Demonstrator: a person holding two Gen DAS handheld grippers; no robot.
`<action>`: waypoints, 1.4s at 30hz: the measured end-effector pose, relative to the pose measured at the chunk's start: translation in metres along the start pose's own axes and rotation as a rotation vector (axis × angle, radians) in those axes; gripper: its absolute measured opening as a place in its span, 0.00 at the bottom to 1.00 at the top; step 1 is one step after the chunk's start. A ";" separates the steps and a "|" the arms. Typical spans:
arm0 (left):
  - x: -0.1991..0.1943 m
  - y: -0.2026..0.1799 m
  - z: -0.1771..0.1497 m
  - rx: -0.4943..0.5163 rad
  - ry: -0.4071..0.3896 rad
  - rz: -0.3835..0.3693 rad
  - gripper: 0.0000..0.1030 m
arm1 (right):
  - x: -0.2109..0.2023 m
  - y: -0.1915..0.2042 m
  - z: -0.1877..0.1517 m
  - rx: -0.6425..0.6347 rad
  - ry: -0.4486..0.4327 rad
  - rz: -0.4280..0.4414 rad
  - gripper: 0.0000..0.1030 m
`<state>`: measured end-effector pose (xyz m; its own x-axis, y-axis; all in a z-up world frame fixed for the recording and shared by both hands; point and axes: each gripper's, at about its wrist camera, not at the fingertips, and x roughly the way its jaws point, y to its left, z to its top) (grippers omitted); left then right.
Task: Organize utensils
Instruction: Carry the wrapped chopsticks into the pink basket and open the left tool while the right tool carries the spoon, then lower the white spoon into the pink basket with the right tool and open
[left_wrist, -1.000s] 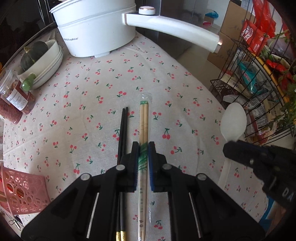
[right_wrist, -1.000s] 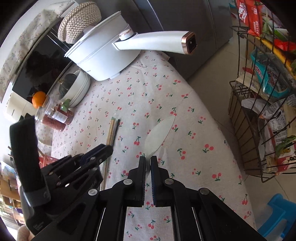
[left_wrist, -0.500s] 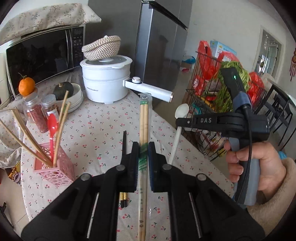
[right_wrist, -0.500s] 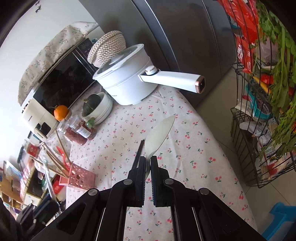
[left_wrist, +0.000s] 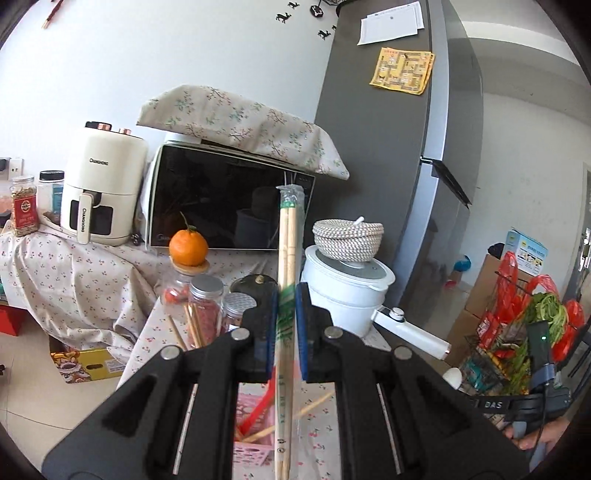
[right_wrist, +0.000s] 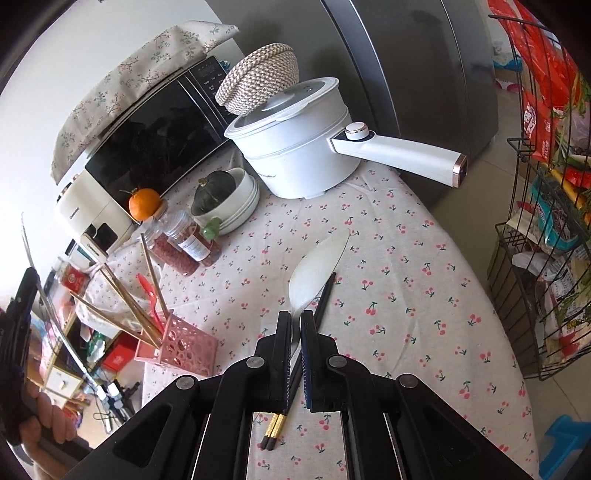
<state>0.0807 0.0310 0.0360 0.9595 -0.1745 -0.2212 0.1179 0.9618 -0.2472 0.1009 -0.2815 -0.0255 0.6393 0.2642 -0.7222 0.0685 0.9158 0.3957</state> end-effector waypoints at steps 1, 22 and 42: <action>0.004 0.005 -0.003 0.002 -0.018 0.015 0.11 | 0.002 0.001 0.000 -0.003 0.001 -0.002 0.05; 0.042 0.013 -0.057 0.232 -0.105 0.080 0.11 | 0.017 0.022 -0.003 -0.056 0.004 -0.007 0.05; 0.019 0.022 -0.037 0.122 0.201 0.032 0.21 | -0.020 0.050 -0.003 -0.089 -0.126 0.042 0.05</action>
<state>0.0917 0.0412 -0.0082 0.8944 -0.1704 -0.4135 0.1302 0.9837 -0.1237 0.0893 -0.2396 0.0069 0.7318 0.2675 -0.6268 -0.0246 0.9295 0.3679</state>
